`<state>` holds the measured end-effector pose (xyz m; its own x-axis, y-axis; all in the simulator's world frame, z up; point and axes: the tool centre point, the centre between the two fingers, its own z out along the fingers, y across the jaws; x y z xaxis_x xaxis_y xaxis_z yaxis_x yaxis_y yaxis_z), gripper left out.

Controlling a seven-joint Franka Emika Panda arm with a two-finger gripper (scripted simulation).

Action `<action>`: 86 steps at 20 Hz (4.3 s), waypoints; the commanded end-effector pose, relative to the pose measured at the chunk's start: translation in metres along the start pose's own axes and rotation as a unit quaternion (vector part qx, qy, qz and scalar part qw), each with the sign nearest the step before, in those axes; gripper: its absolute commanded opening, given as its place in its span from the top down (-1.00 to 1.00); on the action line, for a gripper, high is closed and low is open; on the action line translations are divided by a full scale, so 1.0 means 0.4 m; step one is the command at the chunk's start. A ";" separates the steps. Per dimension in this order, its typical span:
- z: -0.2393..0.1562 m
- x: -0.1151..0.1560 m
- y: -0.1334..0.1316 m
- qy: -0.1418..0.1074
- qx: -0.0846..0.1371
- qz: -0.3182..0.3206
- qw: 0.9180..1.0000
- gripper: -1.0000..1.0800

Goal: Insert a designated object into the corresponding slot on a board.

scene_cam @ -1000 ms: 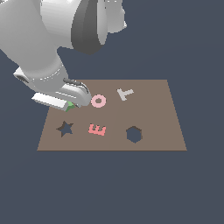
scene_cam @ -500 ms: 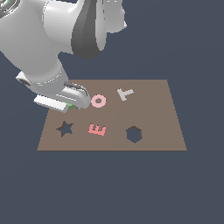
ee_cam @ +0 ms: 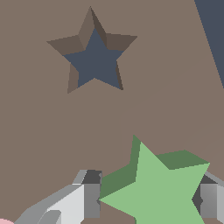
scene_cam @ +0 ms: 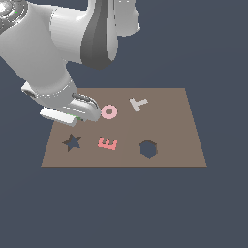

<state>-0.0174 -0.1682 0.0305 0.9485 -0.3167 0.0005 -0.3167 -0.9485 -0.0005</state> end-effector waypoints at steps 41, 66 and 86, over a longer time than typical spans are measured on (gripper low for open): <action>-0.013 0.075 0.041 -0.001 0.000 -0.338 0.941 1.00; -0.022 0.190 -0.008 -0.002 0.001 -0.760 0.650 1.00; -0.025 0.210 -0.068 -0.002 0.001 -0.896 0.444 1.00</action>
<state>0.0705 -0.1698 0.0402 -0.3032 0.9529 0.0002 0.9529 0.3032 -0.0046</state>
